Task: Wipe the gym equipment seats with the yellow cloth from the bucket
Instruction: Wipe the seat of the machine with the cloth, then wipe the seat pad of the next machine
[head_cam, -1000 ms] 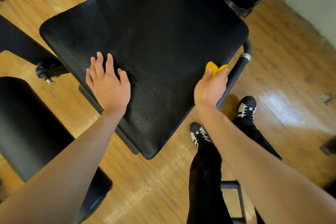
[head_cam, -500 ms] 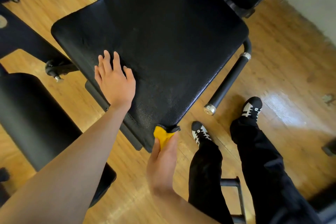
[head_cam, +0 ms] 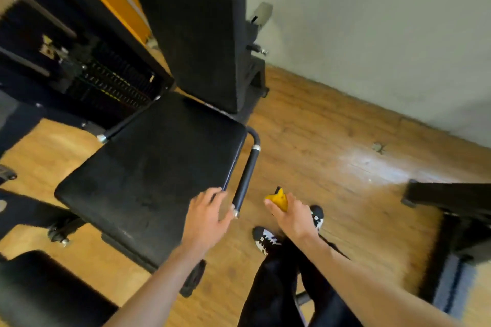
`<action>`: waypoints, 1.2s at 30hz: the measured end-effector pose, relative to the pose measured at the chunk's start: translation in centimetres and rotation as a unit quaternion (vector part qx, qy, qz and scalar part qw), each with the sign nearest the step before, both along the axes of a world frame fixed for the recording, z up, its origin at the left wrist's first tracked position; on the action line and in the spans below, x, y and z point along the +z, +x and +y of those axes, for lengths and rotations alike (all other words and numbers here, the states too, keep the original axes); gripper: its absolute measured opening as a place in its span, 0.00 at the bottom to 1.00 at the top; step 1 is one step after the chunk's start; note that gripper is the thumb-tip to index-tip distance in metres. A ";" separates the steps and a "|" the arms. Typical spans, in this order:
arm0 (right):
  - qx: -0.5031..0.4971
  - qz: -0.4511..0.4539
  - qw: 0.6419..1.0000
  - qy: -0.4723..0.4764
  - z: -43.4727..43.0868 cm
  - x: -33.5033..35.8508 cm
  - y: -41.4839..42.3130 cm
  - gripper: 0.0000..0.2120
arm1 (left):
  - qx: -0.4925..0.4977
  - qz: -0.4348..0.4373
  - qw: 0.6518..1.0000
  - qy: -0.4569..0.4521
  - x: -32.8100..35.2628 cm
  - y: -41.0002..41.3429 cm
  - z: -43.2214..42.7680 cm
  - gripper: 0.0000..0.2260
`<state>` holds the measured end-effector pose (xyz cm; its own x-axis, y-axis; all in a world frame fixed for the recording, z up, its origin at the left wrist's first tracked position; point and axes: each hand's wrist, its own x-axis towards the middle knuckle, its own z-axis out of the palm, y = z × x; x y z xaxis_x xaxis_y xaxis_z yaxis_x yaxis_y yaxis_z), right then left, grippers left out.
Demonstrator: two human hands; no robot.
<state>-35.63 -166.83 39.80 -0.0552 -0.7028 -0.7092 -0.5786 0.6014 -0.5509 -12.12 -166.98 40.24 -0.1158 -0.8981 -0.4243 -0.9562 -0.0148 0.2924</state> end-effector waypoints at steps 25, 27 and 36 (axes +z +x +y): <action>-0.795 0.073 0.597 0.083 29.1 6.5 -12.8 0.20 | -0.759 -0.013 0.648 0.058 7.7 -40.9 0.7 0.21; -0.832 0.073 0.544 0.080 30.4 6.1 -11.2 0.21 | -0.796 -0.020 0.602 0.060 7.8 -41.9 2.9 0.21; -0.934 0.059 0.339 0.095 36.0 5.2 -6.6 0.23 | -0.907 -0.010 0.415 0.075 9.0 -47.0 16.1 0.18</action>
